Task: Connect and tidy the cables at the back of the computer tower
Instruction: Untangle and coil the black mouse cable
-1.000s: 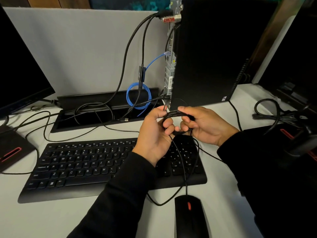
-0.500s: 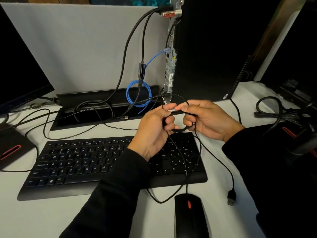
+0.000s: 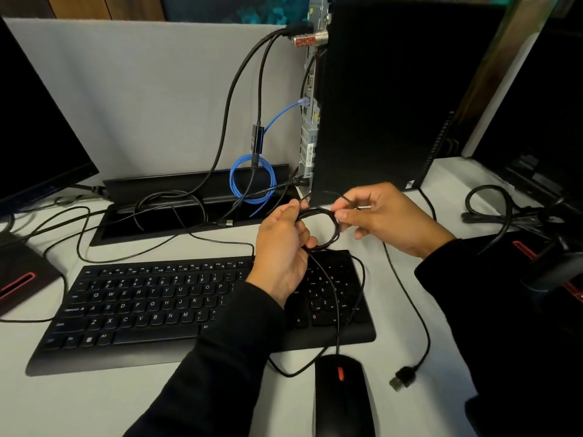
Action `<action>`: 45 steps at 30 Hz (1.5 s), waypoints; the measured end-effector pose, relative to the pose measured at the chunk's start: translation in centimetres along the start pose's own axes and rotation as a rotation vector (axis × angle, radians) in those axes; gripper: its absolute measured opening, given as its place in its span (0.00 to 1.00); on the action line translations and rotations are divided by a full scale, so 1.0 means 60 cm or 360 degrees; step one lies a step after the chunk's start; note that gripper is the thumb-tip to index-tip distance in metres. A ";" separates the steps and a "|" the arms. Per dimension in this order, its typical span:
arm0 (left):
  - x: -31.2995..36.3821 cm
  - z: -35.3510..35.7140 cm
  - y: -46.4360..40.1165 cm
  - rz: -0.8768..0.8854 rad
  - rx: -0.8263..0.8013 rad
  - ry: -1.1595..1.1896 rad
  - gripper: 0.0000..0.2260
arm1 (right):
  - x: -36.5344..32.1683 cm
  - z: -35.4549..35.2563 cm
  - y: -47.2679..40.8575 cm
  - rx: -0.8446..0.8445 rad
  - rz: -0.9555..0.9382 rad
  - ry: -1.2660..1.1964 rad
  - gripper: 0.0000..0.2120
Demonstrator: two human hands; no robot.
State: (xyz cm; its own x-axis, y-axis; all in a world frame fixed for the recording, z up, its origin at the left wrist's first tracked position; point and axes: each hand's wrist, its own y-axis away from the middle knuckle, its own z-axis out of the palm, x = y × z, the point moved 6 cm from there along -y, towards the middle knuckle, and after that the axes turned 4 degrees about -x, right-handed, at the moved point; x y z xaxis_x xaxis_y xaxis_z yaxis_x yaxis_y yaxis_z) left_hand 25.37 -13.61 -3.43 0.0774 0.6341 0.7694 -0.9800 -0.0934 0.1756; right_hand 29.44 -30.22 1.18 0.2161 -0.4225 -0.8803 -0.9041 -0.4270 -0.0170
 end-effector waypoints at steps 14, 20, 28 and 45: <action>0.025 -0.059 -0.015 0.0257 0.0143 -0.0404 0.11 | 0.055 -0.103 0.013 0.0868 0.0392 0.0919 0.16; 0.024 -0.060 -0.010 0.0211 0.0168 -0.0699 0.09 | -0.008 -0.069 0.015 0.0857 0.0054 0.0550 0.13; 0.124 -0.046 0.030 0.0222 0.0176 -0.1607 0.24 | -0.060 -0.035 0.004 0.0639 -0.0251 0.0535 0.18; 0.198 0.076 -0.040 -0.0246 -0.0443 -0.1333 0.22 | -0.188 0.068 -0.010 0.0571 -0.1198 0.0568 0.09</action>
State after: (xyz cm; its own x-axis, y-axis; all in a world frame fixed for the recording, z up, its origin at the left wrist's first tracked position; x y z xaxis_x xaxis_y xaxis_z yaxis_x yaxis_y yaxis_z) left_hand 29.48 -9.35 8.08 0.2136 -0.1542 0.9647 -0.9482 0.2052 0.2427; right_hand 26.06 -21.90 9.20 0.8438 -0.3805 -0.3784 -0.5252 -0.4411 -0.7277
